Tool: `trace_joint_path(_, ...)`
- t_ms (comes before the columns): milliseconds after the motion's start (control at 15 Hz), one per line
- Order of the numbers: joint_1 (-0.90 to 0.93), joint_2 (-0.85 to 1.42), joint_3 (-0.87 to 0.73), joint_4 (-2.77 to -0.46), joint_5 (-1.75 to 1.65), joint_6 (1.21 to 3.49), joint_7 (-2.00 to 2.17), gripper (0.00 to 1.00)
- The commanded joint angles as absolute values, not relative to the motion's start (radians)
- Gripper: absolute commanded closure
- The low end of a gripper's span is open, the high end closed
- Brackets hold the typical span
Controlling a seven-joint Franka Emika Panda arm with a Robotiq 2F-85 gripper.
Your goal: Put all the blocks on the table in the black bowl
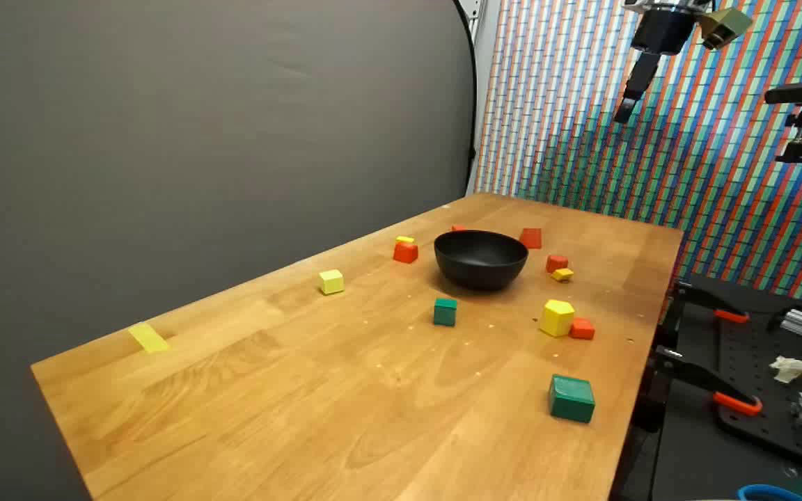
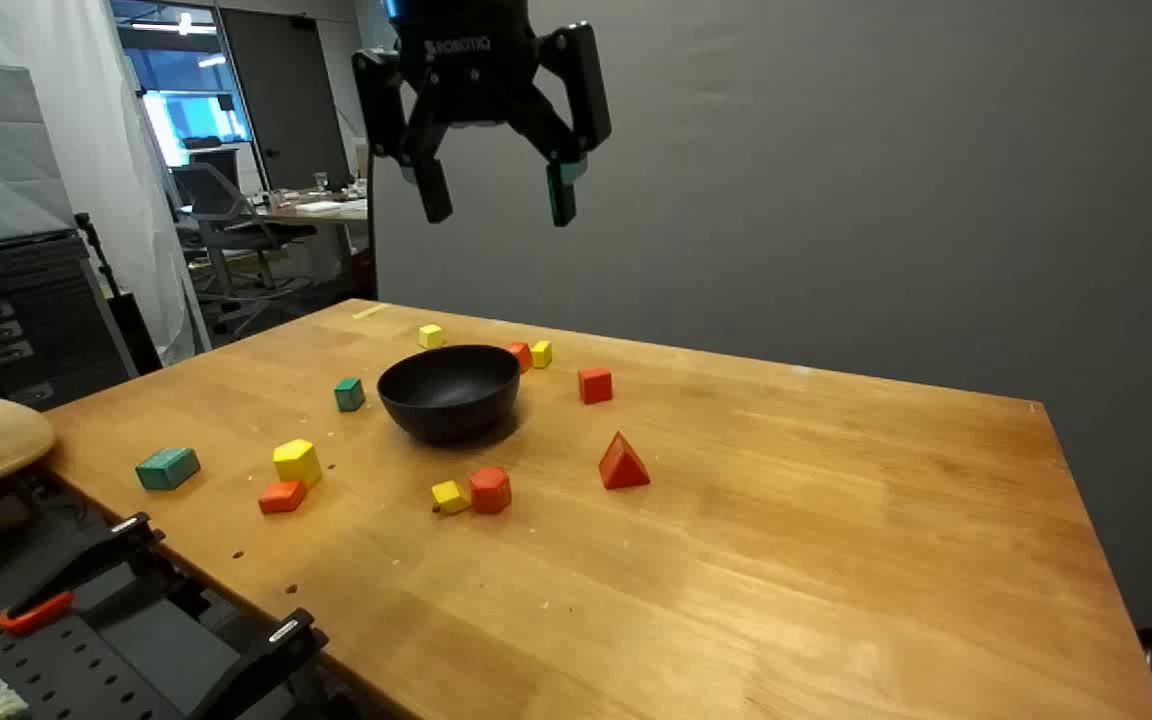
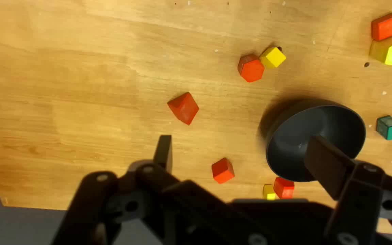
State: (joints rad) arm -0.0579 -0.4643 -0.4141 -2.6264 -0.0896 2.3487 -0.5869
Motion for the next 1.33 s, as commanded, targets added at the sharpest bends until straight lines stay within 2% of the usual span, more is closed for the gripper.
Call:
trace_joint_path(0,-0.085,-0.460,-0.387,-2.622,-0.071,2.348,-0.599,0.00)
trace_joint_path(267,-0.064,-0.404,-0.379,-2.653,-0.019,2.420,-0.580,0.00)
trace_joint_path(467,-0.081,-0.411,-0.367,-2.658,-0.011,2.381,-0.592,0.00)
trace_joint_path(733,-0.138,-0.280,-0.307,-2.625,-0.082,2.395,-0.421,0.00)
trace_joint_path(1267,-0.128,-0.035,-0.180,-2.593,-0.088,2.494,-0.181,0.00)
